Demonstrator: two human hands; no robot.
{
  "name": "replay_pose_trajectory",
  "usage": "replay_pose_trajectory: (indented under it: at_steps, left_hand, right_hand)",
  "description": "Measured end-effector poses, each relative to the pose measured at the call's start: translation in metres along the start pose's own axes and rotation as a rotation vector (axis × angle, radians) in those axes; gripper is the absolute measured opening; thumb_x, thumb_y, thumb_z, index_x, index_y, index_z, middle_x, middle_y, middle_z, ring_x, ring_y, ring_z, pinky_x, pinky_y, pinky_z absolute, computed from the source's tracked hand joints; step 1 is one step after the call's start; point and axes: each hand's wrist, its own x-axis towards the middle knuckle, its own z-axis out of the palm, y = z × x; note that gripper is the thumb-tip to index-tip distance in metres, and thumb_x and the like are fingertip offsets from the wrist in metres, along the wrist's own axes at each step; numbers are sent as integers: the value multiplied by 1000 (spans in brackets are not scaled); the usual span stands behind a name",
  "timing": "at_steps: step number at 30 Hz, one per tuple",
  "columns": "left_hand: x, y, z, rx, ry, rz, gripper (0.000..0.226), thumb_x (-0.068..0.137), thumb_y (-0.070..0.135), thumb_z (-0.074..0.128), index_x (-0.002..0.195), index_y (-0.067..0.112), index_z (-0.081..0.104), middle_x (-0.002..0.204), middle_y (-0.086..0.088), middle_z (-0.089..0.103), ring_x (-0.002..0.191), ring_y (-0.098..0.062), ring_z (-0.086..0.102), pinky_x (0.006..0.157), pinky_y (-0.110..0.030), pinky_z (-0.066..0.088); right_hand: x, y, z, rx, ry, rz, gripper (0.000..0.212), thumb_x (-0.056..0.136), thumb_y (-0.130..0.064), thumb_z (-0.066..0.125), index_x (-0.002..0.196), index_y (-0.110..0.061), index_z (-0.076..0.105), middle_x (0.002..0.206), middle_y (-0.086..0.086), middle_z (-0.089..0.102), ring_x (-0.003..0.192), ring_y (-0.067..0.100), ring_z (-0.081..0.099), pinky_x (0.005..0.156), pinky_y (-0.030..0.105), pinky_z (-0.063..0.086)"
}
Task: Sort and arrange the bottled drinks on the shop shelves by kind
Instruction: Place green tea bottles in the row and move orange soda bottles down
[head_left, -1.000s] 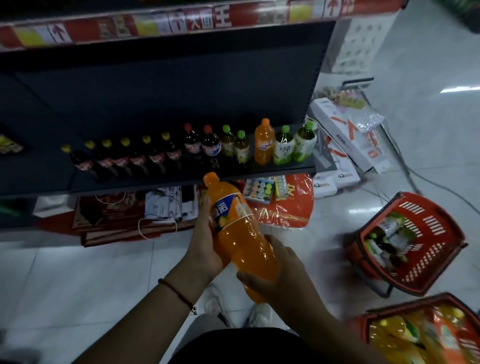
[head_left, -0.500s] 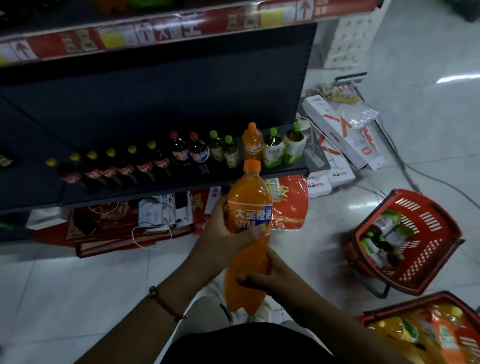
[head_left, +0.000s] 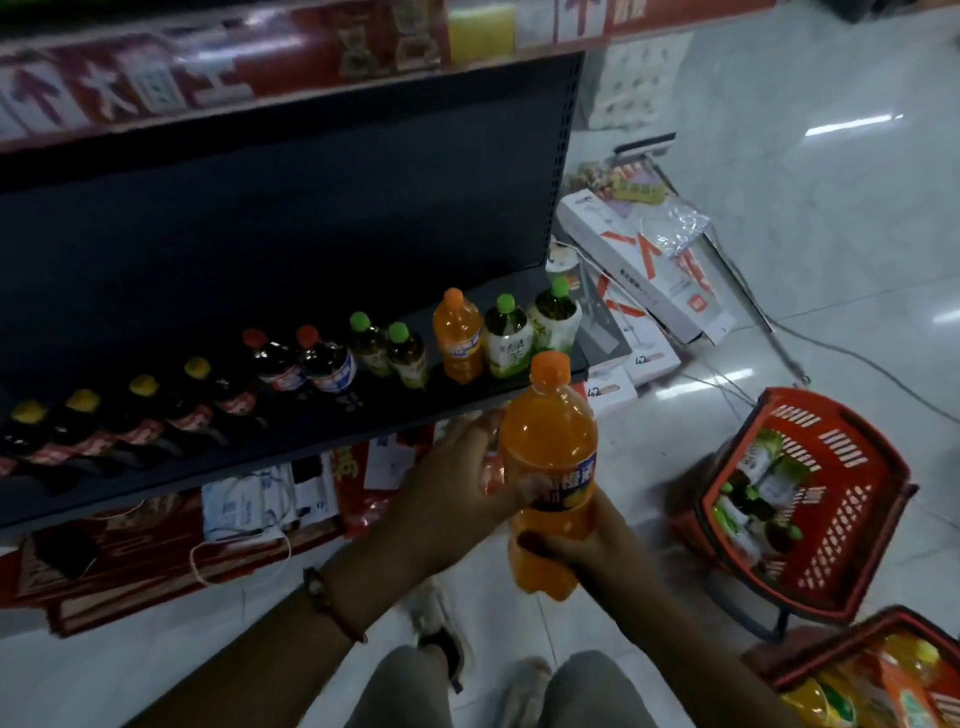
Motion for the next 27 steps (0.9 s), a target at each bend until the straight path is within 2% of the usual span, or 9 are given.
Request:
replay_pose_trajectory:
  at_steps: [2,5,8,12,14,17,20,23,27]
  left_hand:
    - [47,-22,-7,215,62,77,82,81,76,49,150,40,23,154,14,27,138,-9,33,110,-38,38]
    - [119,-57,-7,570,233,193,87,85,75,45,154,33,14,161,3,18,147,-19,13,120,-43,13]
    - [197,-90,6,925,417,313,100,82,77,48,156,20,11,161,-14,20,150,-33,7,121,-51,-3]
    - [270,-121,27,1235,579,260,119,74,82,49,155,11,-1,161,-24,7,148,-41,-10,116,-58,-15]
    - [293,-133,31,1310,667,197,126,70,88,43,155,7,-1,160,-28,4,147,-45,-13,114,-59,-16]
    - [312,-151,39,1427,709,165,125,68,92,37,154,5,10,159,-31,5,146,-48,-14,115,-61,-11]
    - [320,-165,52,1478,697,170,125,68,91,40,153,4,13,158,-32,6,145,-48,-15,116,-61,-11]
    - [325,-172,58,1404,734,173,124,68,87,50,151,2,14,158,-32,12,145,-47,-16,116,-57,-16]
    - [314,-177,69,1148,728,327,114,70,70,70,148,6,15,155,-28,24,138,-31,-31,107,-35,-31]
  right_hand:
    - [41,11,-14,14,38,-6,80,50,-47,85,121,-40,50,115,-6,66,108,19,64,90,41,54]
    - [102,31,-35,16,88,-23,82,49,-46,85,123,-40,49,115,-8,67,106,16,64,88,40,54]
    - [164,56,-62,52,73,-61,98,45,-45,89,131,-35,43,120,-6,64,108,17,63,91,44,54]
    - [222,91,-91,65,52,-103,103,37,-44,93,128,-34,46,117,-1,67,107,26,65,93,55,50]
    - [247,104,-99,41,66,-162,87,43,-36,91,121,-31,52,113,3,69,104,27,65,93,53,50]
    - [277,120,-102,0,106,-257,60,59,-20,83,111,-31,55,105,-2,68,97,19,62,81,37,49]
    - [297,135,-105,1,104,-345,66,50,-30,82,111,-30,57,103,-6,68,95,15,62,69,27,47]
    - [310,151,-110,13,80,-386,56,64,-21,86,109,-32,55,104,-8,67,95,15,62,69,28,46]
    - [312,159,-120,4,57,-406,62,56,-27,87,109,-35,55,104,-9,68,96,14,63,76,33,49]
